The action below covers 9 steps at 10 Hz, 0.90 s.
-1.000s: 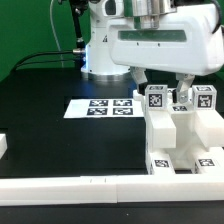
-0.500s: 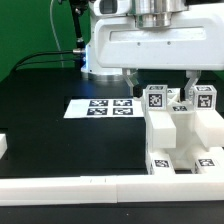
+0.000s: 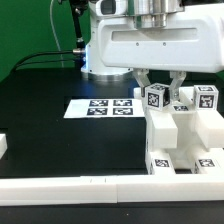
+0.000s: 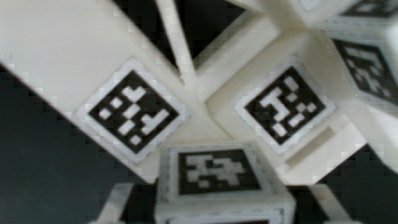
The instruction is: Assemble chair
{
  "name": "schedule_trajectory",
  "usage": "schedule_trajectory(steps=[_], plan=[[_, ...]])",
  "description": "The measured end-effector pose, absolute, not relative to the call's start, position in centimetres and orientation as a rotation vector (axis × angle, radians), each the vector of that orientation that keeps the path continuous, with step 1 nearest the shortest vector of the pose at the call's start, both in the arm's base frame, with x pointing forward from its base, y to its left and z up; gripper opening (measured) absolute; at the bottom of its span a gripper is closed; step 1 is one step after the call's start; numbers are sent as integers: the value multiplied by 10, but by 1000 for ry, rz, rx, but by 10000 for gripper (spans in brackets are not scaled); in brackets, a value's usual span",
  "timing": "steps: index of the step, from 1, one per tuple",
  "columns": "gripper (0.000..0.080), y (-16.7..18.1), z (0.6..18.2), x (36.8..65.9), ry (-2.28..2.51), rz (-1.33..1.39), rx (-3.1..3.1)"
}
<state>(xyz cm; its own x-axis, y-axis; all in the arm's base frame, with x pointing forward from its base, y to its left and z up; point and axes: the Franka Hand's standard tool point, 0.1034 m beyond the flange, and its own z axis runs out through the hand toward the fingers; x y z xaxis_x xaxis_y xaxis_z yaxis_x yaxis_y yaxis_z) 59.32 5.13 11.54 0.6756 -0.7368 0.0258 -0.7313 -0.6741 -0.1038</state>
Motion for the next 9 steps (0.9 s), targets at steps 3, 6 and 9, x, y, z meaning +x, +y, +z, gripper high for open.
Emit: schedule_trajectory(steps=[3,6,9], plan=[[279,51,116,594,1873,-52,-2375],[281,48,114,593,2238,-25,-1951],[360,48,112,592,2175,-31,-2027]])
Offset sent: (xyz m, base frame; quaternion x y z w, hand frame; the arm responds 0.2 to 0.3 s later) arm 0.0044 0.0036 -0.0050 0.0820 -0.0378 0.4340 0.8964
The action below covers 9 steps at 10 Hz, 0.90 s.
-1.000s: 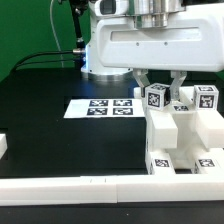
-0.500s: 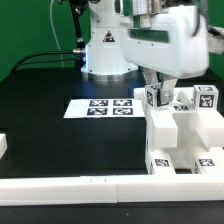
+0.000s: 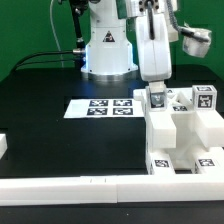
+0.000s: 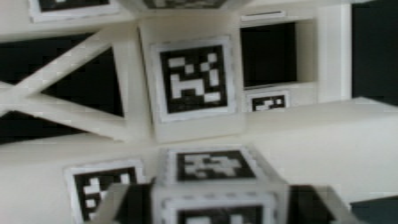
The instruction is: Assemble chair
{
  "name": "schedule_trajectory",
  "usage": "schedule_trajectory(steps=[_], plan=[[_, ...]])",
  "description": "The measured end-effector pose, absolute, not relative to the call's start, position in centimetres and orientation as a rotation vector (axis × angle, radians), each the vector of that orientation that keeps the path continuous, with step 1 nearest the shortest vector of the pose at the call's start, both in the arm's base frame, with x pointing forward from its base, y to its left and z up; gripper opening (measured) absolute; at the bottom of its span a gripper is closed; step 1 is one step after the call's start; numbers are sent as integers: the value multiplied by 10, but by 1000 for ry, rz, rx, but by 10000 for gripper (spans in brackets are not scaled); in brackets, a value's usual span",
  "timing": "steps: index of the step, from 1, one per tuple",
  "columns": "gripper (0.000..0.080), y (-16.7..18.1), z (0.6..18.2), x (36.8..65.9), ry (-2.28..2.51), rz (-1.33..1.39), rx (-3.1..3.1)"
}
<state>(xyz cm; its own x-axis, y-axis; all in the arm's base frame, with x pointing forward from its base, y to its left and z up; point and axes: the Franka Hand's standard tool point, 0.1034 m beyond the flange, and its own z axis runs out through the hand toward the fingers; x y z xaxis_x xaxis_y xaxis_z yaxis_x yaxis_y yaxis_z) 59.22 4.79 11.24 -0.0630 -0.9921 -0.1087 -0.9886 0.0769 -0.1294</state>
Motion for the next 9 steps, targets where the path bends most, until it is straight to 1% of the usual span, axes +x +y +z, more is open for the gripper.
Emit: schedule_trajectory(steps=[1,2,3,4,5,6,8,9], plan=[[360,49,111,590,1997,-33,-2223],[542,49,112,590,1745,-45,-2438],[618,49,113,590,1597,-38,-2541],[618,48,113,591,1531,-50,-2582],[643,48,113,591,1439,-57,-2635],[643,48,113,591,1363,-63,-2677],[649,48,112,589,847,-106,-2948],[649,49,111,589,752,-108,-2985]])
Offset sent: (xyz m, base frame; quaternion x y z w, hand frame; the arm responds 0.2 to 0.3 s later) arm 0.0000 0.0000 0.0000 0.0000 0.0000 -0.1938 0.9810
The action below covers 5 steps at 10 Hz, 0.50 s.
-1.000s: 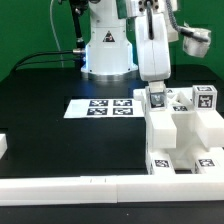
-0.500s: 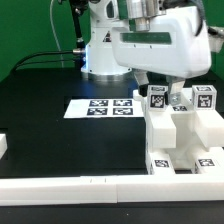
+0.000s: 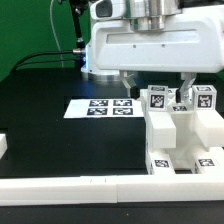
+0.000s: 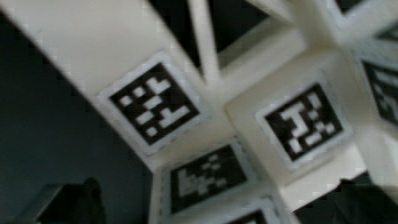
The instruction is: Assemble chair
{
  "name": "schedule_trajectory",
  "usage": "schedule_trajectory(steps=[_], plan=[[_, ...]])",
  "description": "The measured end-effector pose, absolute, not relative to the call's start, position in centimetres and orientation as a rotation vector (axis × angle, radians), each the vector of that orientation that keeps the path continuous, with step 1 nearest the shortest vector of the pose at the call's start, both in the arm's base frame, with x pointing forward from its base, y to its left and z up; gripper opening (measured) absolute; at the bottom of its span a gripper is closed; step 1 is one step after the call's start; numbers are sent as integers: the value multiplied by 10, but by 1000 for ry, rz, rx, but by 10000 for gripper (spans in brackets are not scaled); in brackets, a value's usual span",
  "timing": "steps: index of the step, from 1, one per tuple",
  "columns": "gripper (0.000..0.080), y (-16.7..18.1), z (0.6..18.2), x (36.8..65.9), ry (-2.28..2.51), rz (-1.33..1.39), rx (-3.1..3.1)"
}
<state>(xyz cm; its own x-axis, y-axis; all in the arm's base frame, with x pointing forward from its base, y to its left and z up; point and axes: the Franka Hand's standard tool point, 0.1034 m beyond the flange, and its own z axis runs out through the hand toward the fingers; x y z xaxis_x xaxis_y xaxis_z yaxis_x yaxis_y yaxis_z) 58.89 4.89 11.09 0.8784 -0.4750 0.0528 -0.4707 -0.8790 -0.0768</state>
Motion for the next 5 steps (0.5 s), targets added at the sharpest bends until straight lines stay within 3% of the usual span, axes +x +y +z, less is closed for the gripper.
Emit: schedule_trajectory(steps=[1,2,3,4,5], plan=[[646,49,111,589,802,-106,-2968],[493,48,111,589,803,-106,-2968],[493,49,111,589,877,-103,-2943],[306,49,111,589,968,-99,-2912],[275,49,111,589,1075,-95,-2871]])
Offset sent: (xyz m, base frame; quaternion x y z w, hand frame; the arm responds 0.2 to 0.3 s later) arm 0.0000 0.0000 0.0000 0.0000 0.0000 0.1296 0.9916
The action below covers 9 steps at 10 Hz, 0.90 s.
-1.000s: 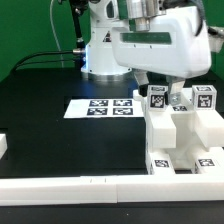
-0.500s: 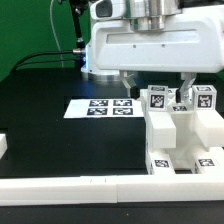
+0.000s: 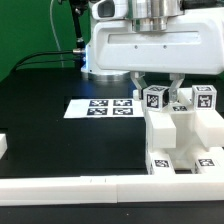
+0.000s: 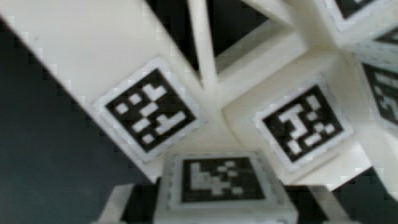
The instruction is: Assemble chair
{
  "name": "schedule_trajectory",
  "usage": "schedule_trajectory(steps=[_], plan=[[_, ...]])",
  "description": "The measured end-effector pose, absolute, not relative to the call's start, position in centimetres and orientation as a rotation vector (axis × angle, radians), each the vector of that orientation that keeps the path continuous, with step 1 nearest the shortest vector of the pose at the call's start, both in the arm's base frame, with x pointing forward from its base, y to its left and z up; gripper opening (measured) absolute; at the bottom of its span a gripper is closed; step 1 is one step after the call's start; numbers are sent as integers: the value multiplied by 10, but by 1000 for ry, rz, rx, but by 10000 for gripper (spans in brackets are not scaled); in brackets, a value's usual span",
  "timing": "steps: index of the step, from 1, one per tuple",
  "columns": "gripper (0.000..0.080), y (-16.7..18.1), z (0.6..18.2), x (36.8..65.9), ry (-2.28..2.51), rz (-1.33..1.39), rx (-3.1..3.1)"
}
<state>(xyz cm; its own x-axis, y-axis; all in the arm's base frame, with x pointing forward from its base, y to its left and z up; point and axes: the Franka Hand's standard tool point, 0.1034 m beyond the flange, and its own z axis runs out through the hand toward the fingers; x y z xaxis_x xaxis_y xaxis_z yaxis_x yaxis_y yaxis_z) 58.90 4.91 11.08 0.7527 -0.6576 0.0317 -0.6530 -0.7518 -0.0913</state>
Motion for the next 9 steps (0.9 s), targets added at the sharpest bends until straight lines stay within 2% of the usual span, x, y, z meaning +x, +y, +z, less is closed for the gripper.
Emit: schedule_trajectory(steps=[5,7,9], plan=[[275,51,111,593,2073,-60,-2171],[275,51,110,592,2240,-28,-1958],[279,50,110,592,2213,-31,-1989]])
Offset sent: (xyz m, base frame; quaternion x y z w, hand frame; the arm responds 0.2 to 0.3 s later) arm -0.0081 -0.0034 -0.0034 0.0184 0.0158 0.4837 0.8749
